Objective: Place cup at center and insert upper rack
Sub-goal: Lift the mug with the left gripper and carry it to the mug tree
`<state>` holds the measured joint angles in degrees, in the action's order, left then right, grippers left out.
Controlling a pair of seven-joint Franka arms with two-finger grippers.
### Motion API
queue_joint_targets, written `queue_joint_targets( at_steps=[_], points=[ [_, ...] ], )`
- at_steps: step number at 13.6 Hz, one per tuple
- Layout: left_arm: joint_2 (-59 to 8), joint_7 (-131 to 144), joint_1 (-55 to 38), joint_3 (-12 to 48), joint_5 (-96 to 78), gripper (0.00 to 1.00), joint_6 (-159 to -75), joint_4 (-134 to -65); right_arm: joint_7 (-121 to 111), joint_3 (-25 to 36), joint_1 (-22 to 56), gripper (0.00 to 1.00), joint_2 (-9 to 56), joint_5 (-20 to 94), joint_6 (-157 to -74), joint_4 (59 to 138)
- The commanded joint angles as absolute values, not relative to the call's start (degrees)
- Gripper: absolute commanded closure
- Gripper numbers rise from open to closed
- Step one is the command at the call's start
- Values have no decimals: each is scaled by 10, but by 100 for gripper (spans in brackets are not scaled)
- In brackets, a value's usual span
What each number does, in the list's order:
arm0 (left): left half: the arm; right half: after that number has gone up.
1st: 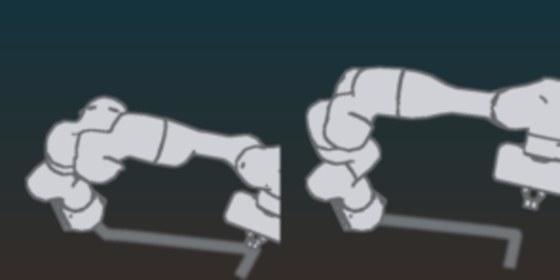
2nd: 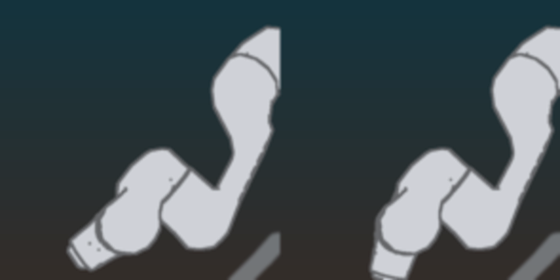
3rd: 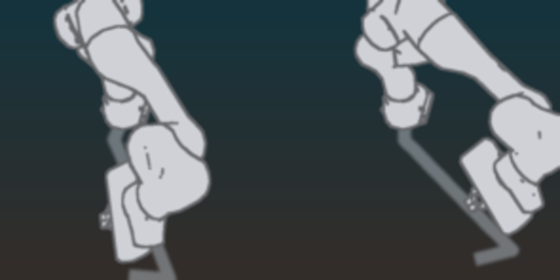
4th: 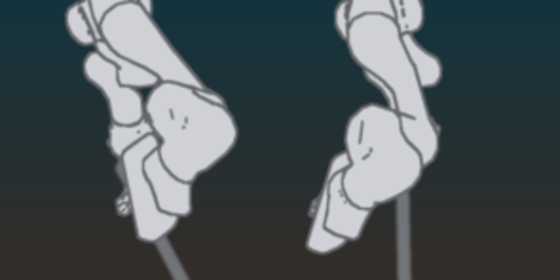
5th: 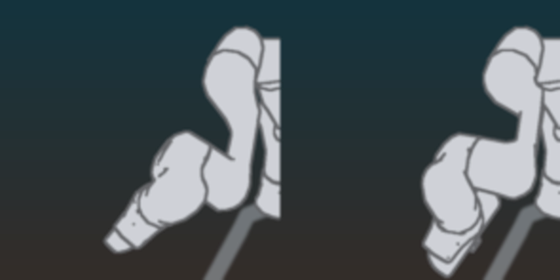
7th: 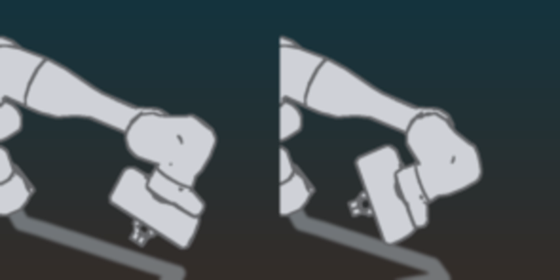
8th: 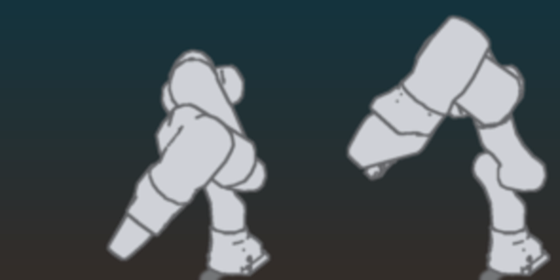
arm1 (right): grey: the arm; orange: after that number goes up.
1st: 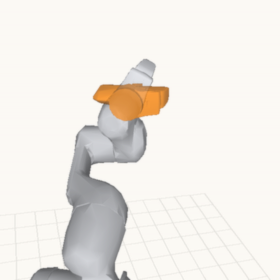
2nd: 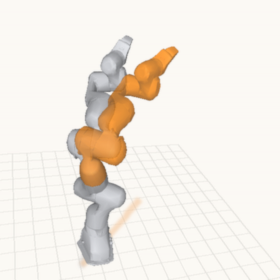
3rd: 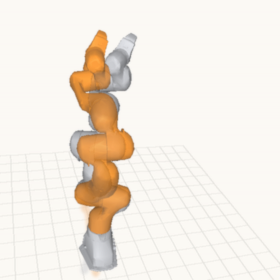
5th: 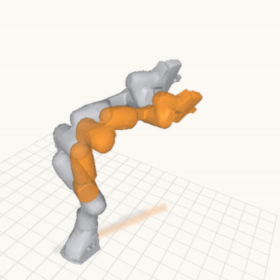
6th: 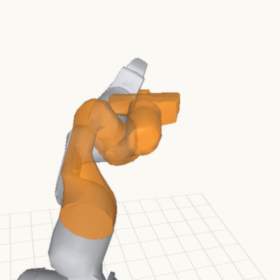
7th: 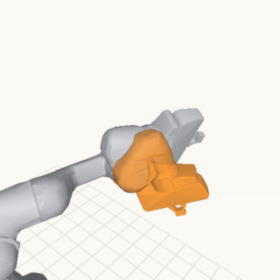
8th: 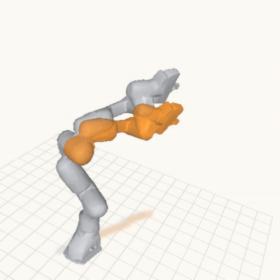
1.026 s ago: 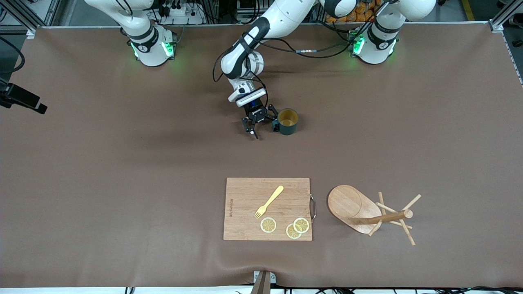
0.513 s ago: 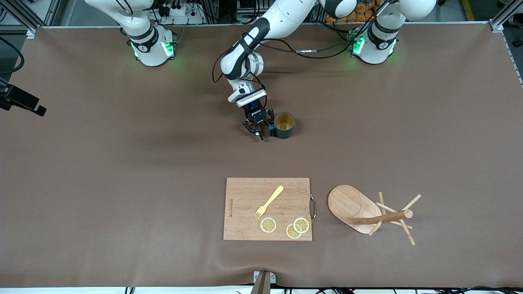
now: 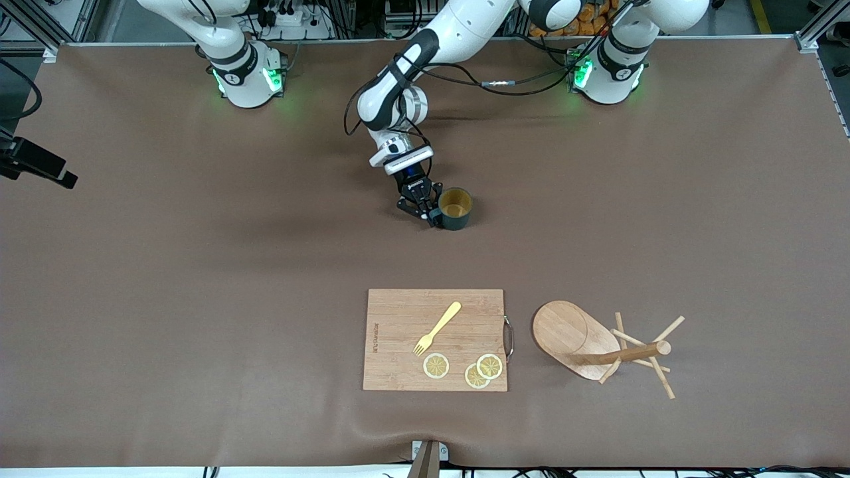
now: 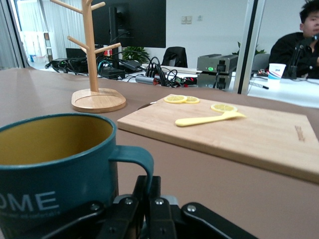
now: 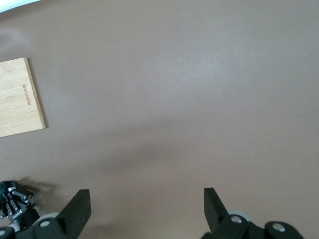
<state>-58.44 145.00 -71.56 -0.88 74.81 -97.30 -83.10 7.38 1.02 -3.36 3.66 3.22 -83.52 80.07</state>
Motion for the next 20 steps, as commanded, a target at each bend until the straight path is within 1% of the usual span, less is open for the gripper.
queue_joint_targets(
  at_steps=[1,3,7,9,12,15,20],
  points=[
    [-540,1448,-689,-2,752,100,-990,-833,78,7,-35,0,41,40,-829,788],
    [-514,1416,-673,0,729,100,-1004,-831,78,6,-35,0,41,40,-829,789],
    [-462,1274,-622,1,630,100,-1027,-779,79,6,-35,0,41,40,-828,788],
    [-430,1190,-593,2,579,100,-1036,-766,79,6,-36,0,41,40,-828,788],
    [-369,1095,-548,1,502,100,-1069,-767,79,6,-35,0,41,40,-827,788],
    [-324,974,-496,1,400,100,-1083,-766,79,6,-35,0,41,40,-827,788],
    [-282,900,-404,1,271,100,-1136,-767,79,6,-35,0,41,40,-827,788]
  ],
)
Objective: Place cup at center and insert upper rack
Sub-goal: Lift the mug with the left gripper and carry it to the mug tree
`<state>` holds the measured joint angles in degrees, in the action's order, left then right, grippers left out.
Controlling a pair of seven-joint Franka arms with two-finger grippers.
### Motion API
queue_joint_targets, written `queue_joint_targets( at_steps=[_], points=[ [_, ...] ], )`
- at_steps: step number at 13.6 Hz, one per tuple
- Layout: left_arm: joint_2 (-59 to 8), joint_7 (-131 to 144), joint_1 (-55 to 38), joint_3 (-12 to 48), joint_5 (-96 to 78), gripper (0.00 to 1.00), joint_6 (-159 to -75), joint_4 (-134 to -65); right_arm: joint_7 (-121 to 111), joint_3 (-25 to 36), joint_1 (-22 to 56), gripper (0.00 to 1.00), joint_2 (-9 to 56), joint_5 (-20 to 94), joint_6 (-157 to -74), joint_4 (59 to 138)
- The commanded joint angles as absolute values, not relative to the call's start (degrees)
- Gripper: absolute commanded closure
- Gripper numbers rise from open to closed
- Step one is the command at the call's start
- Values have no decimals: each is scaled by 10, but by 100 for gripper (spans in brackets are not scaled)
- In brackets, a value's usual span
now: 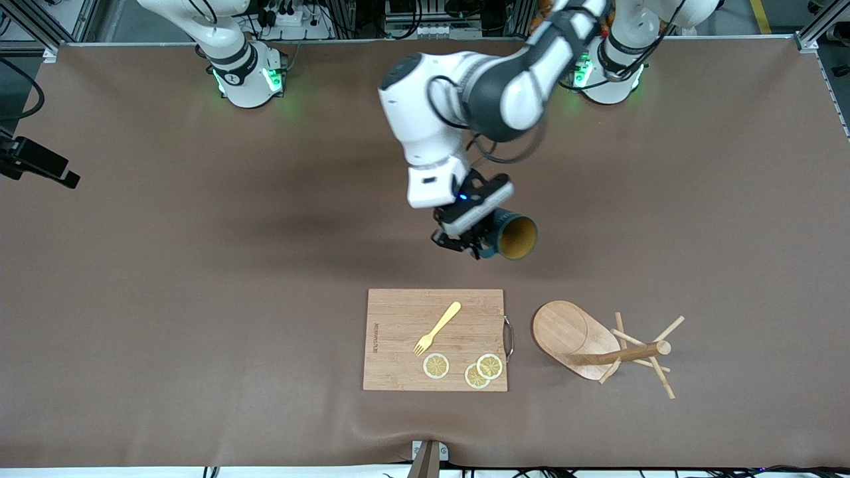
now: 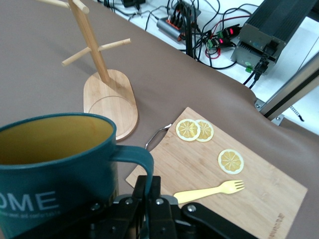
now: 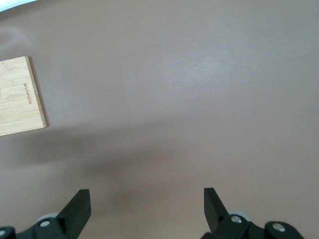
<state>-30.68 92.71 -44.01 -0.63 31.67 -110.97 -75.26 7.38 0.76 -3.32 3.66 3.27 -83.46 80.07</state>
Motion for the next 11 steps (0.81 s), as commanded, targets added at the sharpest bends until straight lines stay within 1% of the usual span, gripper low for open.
queue_joint_targets(
  at_steps=[1,4,7,9,11],
  points=[
    [-273,888,-381,1,225,100,-1152,-767,79,6,-35,0,41,40,-827,788],
    [-260,881,-334,-2,91,100,-1184,-769,79,6,-34,0,41,40,-827,789],
    [-261,880,-298,-3,11,100,-1245,-770,79,6,-34,0,41,40,-827,788],
    [-263,879,-263,-3,-52,100,-1303,-771,79,6,-34,0,41,40,-827,788],
    [-268,879,-244,-3,-91,100,-1331,-773,79,6,-34,0,41,40,-827,789]
  ],
)
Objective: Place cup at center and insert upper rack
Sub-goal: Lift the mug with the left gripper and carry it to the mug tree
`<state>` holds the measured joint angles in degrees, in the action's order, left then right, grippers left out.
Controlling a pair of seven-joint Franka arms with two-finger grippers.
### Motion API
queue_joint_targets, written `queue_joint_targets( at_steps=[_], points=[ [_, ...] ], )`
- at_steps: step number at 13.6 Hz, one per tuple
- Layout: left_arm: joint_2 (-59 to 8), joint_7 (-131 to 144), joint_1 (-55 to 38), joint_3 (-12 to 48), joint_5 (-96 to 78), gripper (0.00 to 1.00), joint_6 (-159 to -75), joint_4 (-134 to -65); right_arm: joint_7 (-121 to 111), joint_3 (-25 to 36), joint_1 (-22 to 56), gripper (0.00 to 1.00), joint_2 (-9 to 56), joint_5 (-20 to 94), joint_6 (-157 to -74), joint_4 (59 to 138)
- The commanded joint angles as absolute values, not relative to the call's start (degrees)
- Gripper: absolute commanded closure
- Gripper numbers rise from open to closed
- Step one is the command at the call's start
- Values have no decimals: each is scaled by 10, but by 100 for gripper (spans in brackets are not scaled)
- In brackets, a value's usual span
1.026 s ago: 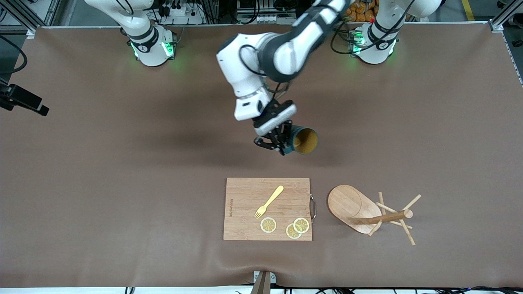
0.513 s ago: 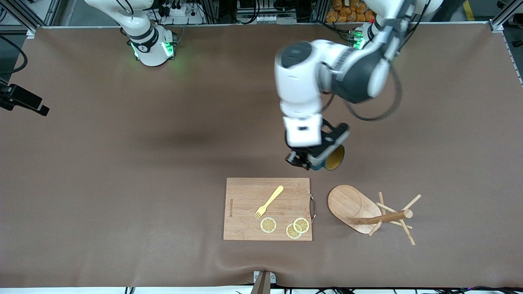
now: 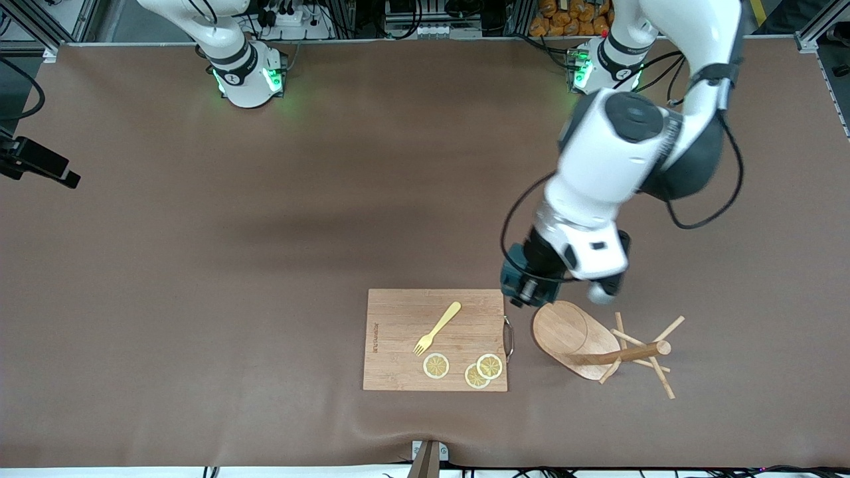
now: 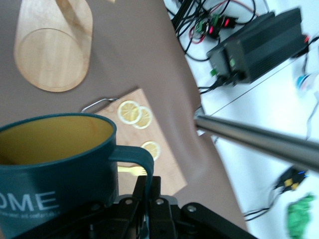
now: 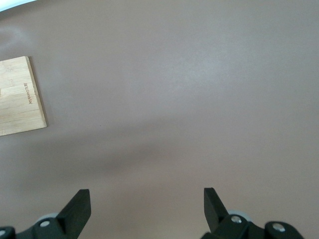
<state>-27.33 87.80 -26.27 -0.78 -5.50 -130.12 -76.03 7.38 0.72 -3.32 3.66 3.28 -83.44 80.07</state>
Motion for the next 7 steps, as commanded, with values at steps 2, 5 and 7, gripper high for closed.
queue_joint_targets(
  at_steps=[2,5,7],
  points=[
    [-280,876,-214,-3,-167,100,-1377,-773,79,6,-34,0,41,40,-827,788],
    [-300,867,-202,-3,-244,100,-1439,-777,79,6,-34,0,41,40,-827,788],
    [-308,865,-197,-4,-285,100,-1456,-784,79,6,-34,0,41,40,-827,788]
  ],
)
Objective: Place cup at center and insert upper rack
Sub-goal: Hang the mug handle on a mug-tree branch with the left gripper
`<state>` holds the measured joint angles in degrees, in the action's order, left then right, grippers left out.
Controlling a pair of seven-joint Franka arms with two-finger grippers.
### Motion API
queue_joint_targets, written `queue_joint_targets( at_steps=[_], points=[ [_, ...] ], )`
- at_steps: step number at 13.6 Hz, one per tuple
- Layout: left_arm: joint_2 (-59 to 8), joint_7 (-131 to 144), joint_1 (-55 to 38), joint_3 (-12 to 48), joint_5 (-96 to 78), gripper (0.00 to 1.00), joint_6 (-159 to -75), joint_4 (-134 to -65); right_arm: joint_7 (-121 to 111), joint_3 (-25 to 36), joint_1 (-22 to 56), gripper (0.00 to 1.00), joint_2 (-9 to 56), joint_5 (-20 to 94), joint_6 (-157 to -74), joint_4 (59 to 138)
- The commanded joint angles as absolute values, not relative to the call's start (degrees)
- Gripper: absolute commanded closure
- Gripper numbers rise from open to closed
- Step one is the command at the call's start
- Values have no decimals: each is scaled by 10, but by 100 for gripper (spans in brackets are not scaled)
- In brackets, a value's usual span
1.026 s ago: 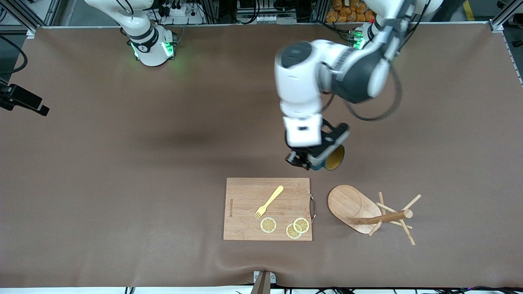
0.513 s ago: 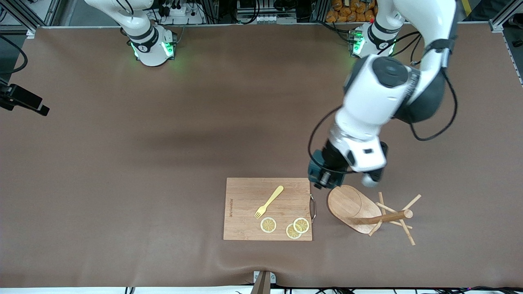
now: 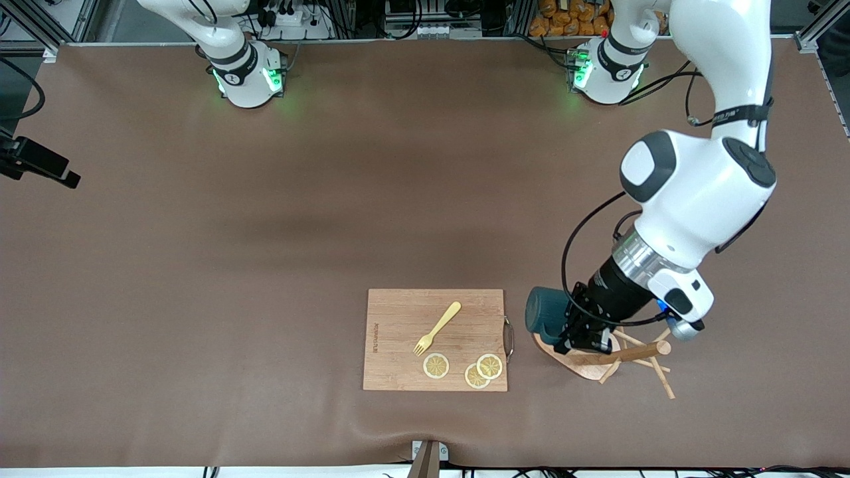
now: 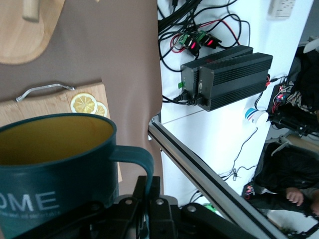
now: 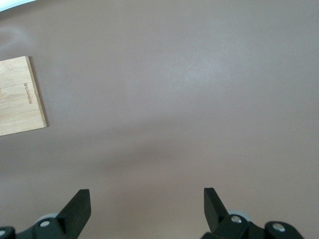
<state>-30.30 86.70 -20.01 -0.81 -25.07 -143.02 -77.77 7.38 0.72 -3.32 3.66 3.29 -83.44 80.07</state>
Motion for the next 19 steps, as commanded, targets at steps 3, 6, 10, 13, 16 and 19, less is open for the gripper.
queue_joint_targets(
  at_steps=[3,6,10,13,16,19],
  points=[
    [-318,868,-182,-4,-289,100,-1459,-797,79,6,-34,0,41,40,-827,788],
    [-318,868,-164,-5,-286,100,-1457,-805,79,6,-34,0,41,40,-827,788],
    [-317,867,-143,-5,-282,100,-1455,-804,79,6,-34,0,41,40,-827,788],
    [-319,866,-132,-4,-283,100,-1451,-807,79,7,-34,0,41,40,-828,788],
    [-319,866,-127,-4,-283,100,-1451,-816,79,7,-36,0,41,40,-828,788],
    [-319,867,-125,-5,-284,100,-1451,-819,79,7,-35,0,41,40,-827,788]
  ],
)
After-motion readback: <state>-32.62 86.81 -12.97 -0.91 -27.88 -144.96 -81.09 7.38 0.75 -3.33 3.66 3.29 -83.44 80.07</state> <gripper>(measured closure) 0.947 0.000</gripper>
